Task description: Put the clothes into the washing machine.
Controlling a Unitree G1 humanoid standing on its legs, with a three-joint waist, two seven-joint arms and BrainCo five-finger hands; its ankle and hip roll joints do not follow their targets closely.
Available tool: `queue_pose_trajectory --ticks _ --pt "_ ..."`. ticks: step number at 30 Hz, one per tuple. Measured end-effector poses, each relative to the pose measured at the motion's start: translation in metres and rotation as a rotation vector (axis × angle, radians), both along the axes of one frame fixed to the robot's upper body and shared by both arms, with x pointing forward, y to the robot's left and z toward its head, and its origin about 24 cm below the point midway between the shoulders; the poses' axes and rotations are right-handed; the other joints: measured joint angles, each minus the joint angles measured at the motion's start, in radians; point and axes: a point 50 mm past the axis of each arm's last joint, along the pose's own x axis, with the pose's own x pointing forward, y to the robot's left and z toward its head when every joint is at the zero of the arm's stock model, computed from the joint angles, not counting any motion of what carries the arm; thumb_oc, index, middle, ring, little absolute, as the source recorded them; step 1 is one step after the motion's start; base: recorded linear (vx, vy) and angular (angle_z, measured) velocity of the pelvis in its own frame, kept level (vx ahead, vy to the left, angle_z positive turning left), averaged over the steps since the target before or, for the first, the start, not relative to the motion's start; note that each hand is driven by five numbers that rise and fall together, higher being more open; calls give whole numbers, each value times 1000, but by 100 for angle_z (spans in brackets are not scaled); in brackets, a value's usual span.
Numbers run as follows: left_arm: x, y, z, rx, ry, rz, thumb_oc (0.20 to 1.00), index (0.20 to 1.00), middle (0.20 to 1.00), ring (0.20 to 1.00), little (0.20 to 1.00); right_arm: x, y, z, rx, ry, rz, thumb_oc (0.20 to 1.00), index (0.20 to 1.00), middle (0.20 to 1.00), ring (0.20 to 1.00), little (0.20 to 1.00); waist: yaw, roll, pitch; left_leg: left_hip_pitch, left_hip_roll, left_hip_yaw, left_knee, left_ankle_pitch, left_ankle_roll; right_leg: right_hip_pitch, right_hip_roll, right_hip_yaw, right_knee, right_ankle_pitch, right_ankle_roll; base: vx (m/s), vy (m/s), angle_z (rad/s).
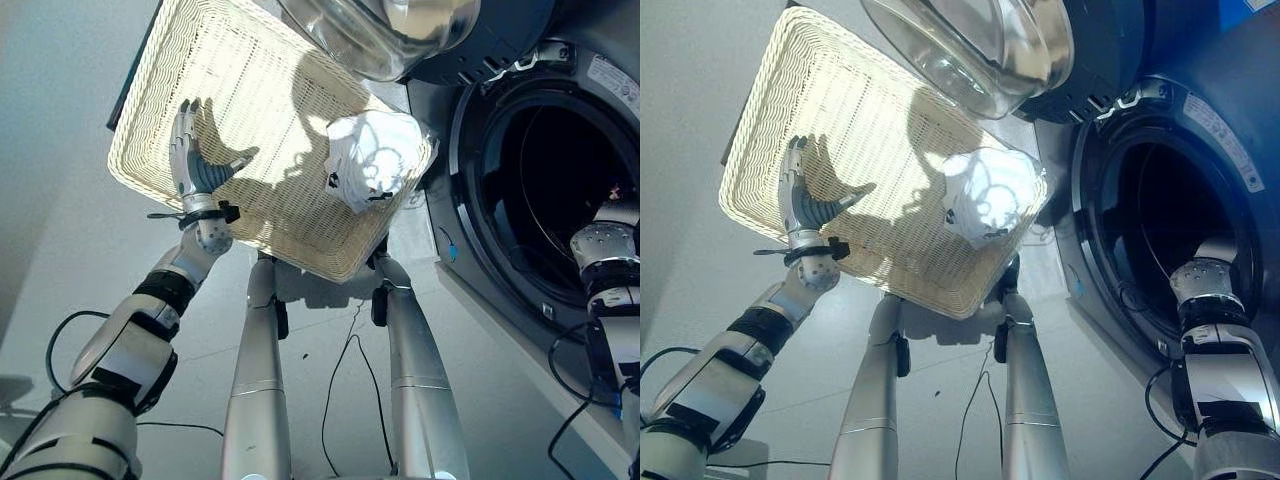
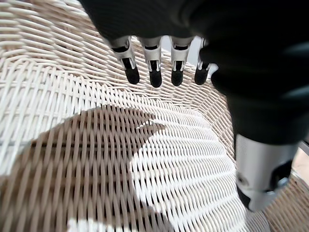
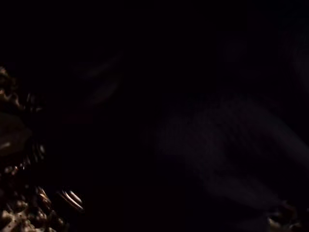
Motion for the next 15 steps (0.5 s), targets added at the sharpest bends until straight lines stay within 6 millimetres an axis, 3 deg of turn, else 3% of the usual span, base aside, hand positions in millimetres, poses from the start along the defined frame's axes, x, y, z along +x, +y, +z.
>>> queue_pose_trajectory --ticks 4,8,15 --pt "1 1 1 -3 5 -8 1000 1000 1000 1000 1000 2 -1 -8 6 91 11 1000 1000 1000 1000 1000 0 0 0 0 -2 -3 -1 2 2 3 -2 -3 0 0 2 8 -24 2" --pt "2 -2 4 4 3 -18 1000 1000 1000 1000 1000 15 9 -13 -163 401 69 1000 1000 1000 1000 1000 -6 -1 0 -8 -3 -17 -1 3 3 3 -4 -15 -3 -4 7 14 -25 4" --pt "5 -8 12 14 4 -50 1000 1000 1000 1000 1000 29 23 8 -406 579 115 1000 1000 1000 1000 1000 -13 0 0 -16 -7 -29 0 5 3 -1 -9 -25 3 -4 7 2 0 3"
